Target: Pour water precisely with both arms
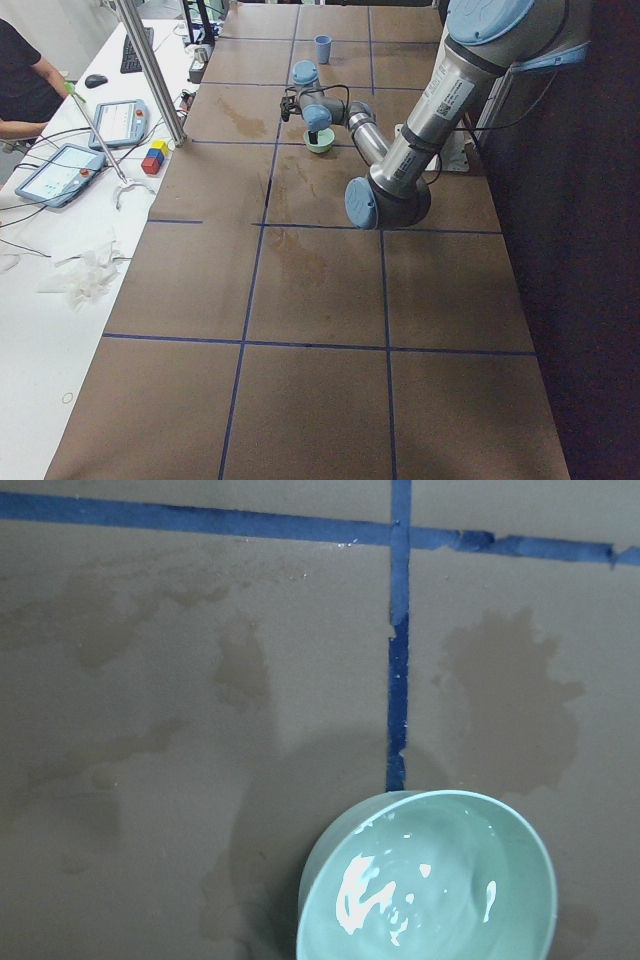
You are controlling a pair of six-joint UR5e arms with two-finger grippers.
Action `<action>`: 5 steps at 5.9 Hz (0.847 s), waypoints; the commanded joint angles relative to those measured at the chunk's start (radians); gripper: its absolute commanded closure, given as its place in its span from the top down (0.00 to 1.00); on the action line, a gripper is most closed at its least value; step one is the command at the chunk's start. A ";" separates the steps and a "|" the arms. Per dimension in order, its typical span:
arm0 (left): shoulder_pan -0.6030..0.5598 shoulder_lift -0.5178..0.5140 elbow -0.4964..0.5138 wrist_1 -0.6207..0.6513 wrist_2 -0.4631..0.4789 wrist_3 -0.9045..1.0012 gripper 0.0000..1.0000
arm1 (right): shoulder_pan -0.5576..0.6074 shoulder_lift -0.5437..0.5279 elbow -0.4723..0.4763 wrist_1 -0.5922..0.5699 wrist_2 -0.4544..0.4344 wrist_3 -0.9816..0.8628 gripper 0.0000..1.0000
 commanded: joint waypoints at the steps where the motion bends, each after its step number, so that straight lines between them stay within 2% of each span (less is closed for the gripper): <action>1: -0.043 0.102 -0.146 0.000 0.010 -0.017 1.00 | -0.157 -0.025 -0.023 0.311 -0.082 0.283 0.98; 2: -0.063 0.159 -0.224 0.011 0.008 -0.015 1.00 | -0.267 -0.025 -0.061 0.516 -0.198 0.485 0.98; 3: -0.069 0.194 -0.274 0.046 0.010 -0.015 1.00 | -0.376 -0.037 -0.096 0.673 -0.324 0.629 0.97; 4: -0.074 0.198 -0.276 0.052 0.011 -0.017 1.00 | -0.523 -0.083 -0.097 0.791 -0.509 0.758 0.99; 5: -0.074 0.201 -0.288 0.054 0.036 -0.017 1.00 | -0.626 -0.129 -0.109 0.894 -0.645 0.842 0.99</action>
